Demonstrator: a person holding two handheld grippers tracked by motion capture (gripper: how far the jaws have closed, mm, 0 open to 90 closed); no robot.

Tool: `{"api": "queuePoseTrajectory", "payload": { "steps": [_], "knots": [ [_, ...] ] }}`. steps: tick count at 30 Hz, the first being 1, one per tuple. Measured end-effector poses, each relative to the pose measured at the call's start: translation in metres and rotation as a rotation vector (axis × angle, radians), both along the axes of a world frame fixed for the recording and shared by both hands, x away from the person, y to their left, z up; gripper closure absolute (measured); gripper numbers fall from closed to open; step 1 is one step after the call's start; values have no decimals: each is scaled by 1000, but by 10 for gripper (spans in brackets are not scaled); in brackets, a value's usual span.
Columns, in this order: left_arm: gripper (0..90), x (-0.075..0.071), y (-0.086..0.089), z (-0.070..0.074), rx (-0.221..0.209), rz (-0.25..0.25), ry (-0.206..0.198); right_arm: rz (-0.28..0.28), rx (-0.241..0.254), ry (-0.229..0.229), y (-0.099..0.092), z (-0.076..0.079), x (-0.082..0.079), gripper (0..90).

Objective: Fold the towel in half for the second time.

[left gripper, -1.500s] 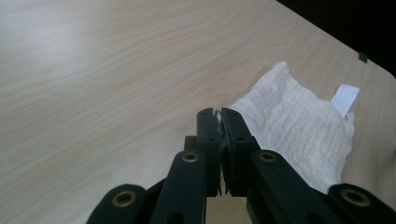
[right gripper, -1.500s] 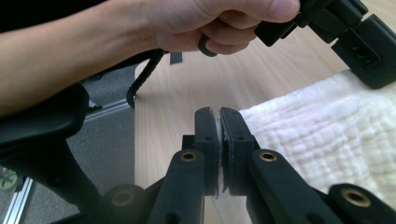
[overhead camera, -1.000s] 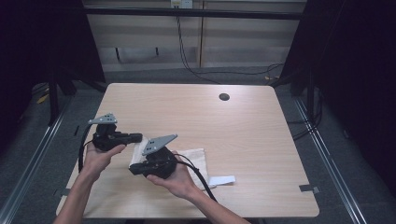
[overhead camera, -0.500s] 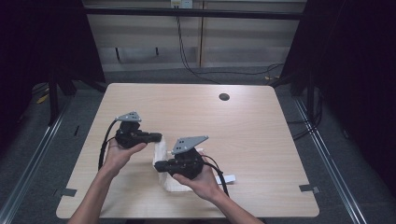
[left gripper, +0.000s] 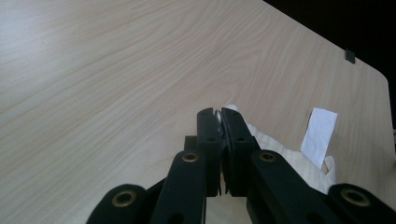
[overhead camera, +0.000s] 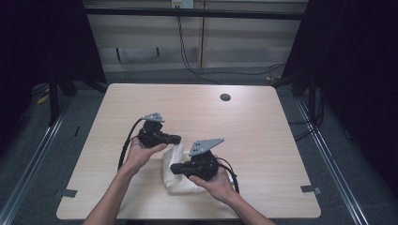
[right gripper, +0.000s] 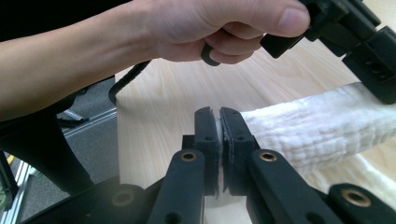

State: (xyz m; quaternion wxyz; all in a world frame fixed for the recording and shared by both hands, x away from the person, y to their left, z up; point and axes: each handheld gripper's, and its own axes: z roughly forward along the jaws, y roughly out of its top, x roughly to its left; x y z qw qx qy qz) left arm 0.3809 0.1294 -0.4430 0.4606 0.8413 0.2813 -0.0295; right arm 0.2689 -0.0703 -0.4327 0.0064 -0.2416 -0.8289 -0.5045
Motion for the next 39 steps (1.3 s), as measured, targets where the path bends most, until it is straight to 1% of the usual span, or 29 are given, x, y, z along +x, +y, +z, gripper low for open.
{"api": "queuePoseTrajectory", "payload": {
  "steps": [1, 3, 5, 8, 9, 10, 14, 18, 19, 20, 21, 22, 23, 24, 26, 27, 28, 29, 30, 32, 33, 34, 35, 38, 39],
  "knots": [
    [872, 0, 0, 0, 0, 0, 0, 0, 0, 0, 0, 0, 0, 867],
    [872, -2, -5, -3, 7, -2, 12, -5, -7, -5, -3, -2, -3, 866],
    [872, -3, -8, -4, -7, 1, 18, -15, -7, -7, -7, -2, -6, 866],
    [871, -5, -12, -9, -12, 6, 23, -20, -32, -29, -12, -3, -11, 866],
    [872, -6, -13, -10, -9, 7, 25, -24, -37, -27, -15, -4, -12, 866],
    [871, -6, -14, -11, 6, 3, 20, -30, -38, -23, -18, -6, -14, 866],
    [871, -5, -21, -15, 13, 2, 27, -49, -58, -17, -25, -15, -17, 865],
    [868, -4, -30, -24, 32, 2, 40, -56, -83, -20, -29, -18, -18, 863],
    [867, -3, -32, -27, 43, 4, 43, -60, -94, -24, -30, -20, -17, 863],
    [865, -3, -33, -29, 41, 9, 47, -67, -118, -29, -31, -22, -17, 861],
    [863, -2, -34, -31, 36, 9, 53, -72, -128, -29, -32, -24, -18, 858],
    [857, -1, -36, -32, 38, 1, 67, -80, -151, -35, -33, -27, -18, 851],
    [853, -3, -39, -32, 35, -7, 60, -89, -184, -51, -34, -30, -21, 848],
    [853, -4, -41, -31, 38, -15, 56, -83, -193, -44, -35, -33, -22, 847],
    [838, -5, -45, -31, 45, -22, 48, -90, -216, -42, -37, -38, -23, 831],
    [838, -4, -47, -31, 44, -24, 43, -98, -222, -36, -40, -40, -24, 828],
    [836, -4, -48, -32, 37, -23, 48, -107, -223, -30, -43, -42, -24, 816],
    [822, -3, -50, -33, 36, -37, 51, -112, -223, -23, -45, -43, -24, 804],
    [809, -3, -52, -34, 34, -49, 52, -122, -231, -26, -47, -44, -25, 805],
    [792, -3, -53, -34, 33, -48, 51, -127, -232, -22, -52, -45, -26, 787],
    [787, -5, -56, -36, 14, -59, 53, -135, -234, -19, -54, -45, -27, 780],
    [767, -5, -57, -35, 18, -61, 44, -138, -237, -24, -55, -45, -27, 772],
    [741, -6, -58, -34, 13, -57, 37, -141, -236, -18, -57, -46, -27, 751],
    [699, -6, -57, -28, -10, -65, 29, -152, -246, -10, -61, -48, -27, 685],
    [702, -6, -56, -27, -17, -70, 31, -155, -250, -8, -62, -49, -27, 655]
  ]
}}
